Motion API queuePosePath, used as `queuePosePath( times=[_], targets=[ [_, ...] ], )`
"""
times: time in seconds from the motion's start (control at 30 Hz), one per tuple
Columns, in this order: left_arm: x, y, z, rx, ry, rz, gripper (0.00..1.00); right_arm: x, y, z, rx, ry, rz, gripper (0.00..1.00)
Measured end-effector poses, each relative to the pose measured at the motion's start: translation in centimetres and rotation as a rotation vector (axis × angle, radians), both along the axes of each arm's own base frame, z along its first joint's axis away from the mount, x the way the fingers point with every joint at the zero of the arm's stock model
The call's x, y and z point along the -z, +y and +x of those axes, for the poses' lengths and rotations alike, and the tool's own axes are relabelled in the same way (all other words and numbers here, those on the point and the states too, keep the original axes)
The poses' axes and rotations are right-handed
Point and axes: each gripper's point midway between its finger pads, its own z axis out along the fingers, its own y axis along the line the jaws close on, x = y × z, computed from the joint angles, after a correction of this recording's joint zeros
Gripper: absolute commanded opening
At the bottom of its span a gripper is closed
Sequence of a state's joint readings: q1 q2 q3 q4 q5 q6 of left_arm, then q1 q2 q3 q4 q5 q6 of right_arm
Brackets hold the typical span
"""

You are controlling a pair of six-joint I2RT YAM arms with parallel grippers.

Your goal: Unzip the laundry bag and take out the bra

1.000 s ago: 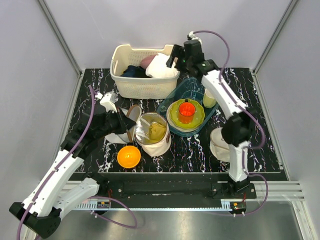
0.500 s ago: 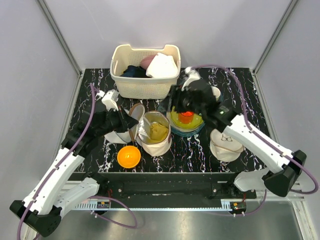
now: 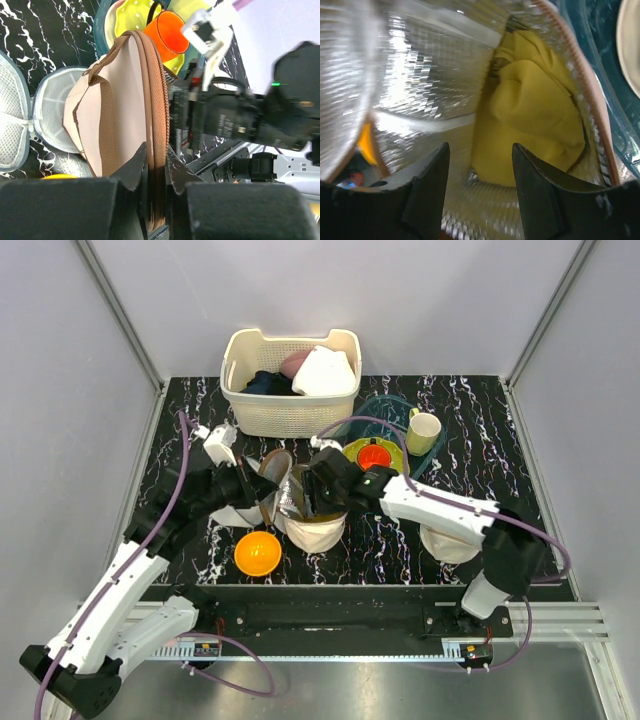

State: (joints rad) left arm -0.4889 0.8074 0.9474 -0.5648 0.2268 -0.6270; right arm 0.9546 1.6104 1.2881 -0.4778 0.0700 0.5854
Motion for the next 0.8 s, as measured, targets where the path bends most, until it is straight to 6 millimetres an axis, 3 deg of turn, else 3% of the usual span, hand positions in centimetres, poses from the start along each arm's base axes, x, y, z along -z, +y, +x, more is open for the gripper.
queuePosePath(
  times=[0.1, 0.2, 0.27, 0.37, 0.4, 0.43, 0.47, 0.63, 0.7, 0.8],
  targets=[
    [1.3, -0.2, -0.3, 0.015, 0.004, -0.006, 0.00, 4.3, -0.9, -0.1, 0.025, 0.052, -0.100, 0.70],
    [3.2, -0.1, -0.9, 0.028, 0.039, 0.002, 0.00, 6.9, -1.6, -0.2, 0.048, 0.080, -0.165, 0.76],
    [4.5, -0.2, -1.1, 0.035, 0.063, 0.010, 0.00, 8.0, -1.8, 0.0, 0.062, 0.084, -0.193, 0.74],
    [5.4, -0.1, -1.3, 0.037, 0.083, 0.018, 0.00, 9.2, -1.7, 0.1, 0.068, 0.090, -0.216, 0.45],
    [5.4, -0.1, -1.3, 0.036, 0.084, 0.019, 0.00, 9.7, -1.7, 0.1, 0.069, 0.095, -0.222, 0.33],
    [5.4, -0.1, -1.3, 0.036, 0.083, 0.018, 0.00, 10.1, -1.6, 0.0, 0.070, 0.103, -0.226, 0.11],
    [5.4, -0.1, -1.3, 0.036, 0.082, 0.018, 0.00, 10.5, -1.5, 0.0, 0.069, 0.110, -0.227, 0.01],
    [5.4, -0.1, -1.2, 0.032, 0.082, 0.021, 0.00, 9.8, -1.2, -0.3, 0.065, 0.112, -0.205, 0.00],
    [5.5, 0.0, -1.2, 0.030, 0.083, 0.022, 0.00, 8.2, -1.3, -0.3, 0.067, 0.095, -0.181, 0.00],
    [5.5, 0.0, -1.1, 0.027, 0.085, 0.025, 0.00, 4.3, -1.3, -0.3, 0.069, 0.046, -0.106, 0.00]
  ],
)
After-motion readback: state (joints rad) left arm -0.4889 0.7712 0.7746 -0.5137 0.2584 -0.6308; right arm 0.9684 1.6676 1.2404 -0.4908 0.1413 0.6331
